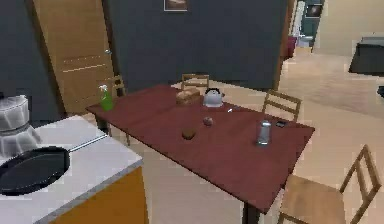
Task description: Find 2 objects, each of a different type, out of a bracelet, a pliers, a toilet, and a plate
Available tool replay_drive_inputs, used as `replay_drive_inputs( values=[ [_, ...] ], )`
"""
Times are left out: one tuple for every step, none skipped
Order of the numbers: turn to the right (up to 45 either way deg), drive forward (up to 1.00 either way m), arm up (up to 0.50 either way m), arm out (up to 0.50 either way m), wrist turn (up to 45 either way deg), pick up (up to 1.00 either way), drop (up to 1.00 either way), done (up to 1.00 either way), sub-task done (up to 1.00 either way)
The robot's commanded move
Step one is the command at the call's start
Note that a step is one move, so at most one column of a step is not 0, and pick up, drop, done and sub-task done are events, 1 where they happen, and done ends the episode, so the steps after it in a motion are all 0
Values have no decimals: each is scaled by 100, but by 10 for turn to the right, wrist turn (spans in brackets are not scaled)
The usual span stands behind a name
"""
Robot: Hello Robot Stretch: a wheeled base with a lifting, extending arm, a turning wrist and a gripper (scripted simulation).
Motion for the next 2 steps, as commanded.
replay_drive_inputs(
  values=[
    [450, 0, 0, 0, 0, 0, 0, 0, 0],
    [390, 0, 0, 0, 0, 0, 0, 0, 0]
  ],
)
